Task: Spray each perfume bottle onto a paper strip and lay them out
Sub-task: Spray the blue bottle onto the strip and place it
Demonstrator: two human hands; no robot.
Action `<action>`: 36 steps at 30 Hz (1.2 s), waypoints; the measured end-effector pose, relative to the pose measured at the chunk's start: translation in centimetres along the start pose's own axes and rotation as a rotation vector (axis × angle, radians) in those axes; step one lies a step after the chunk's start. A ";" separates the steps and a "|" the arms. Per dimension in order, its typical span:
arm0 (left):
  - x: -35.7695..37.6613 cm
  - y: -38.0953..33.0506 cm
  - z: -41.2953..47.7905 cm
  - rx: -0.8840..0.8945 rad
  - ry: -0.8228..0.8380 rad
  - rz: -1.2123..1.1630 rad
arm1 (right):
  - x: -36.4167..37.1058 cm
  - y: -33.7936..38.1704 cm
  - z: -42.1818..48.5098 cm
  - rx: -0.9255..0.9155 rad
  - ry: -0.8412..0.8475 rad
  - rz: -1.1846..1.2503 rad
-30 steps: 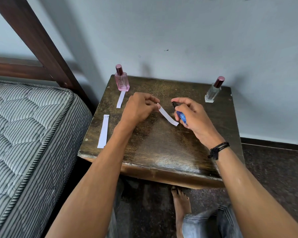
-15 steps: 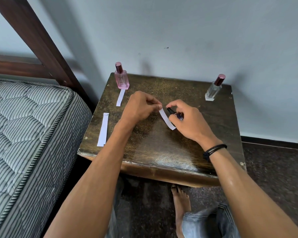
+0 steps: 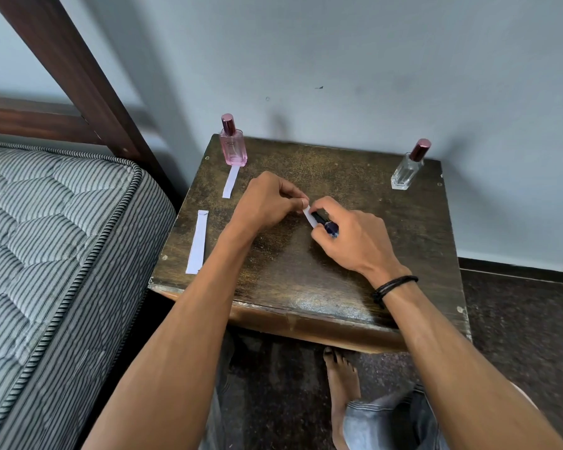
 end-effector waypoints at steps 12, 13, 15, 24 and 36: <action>0.1 -0.1 0.0 -0.018 -0.008 -0.018 | 0.1 -0.2 -0.1 0.003 0.011 -0.016; 0.2 -0.1 0.0 -0.017 -0.007 -0.018 | 0.1 -0.2 -0.1 0.004 0.011 -0.018; 0.2 -0.1 0.0 -0.015 -0.002 -0.018 | 0.1 -0.2 0.0 0.006 0.009 -0.019; 0.2 0.0 0.0 -0.016 -0.002 -0.013 | 0.0 -0.2 -0.1 0.008 0.009 -0.008; -0.1 0.2 0.0 -0.034 0.001 -0.073 | -0.6 -0.2 0.1 0.010 0.002 0.074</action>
Point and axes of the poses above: each hand's wrist, its own z-axis towards the middle knuckle, its own x-axis out of the palm, y = z × x, the point moved 2 cm from there along z, towards the middle knuckle, and after that the axes turned 10 degrees about z, right-handed, at the moved point
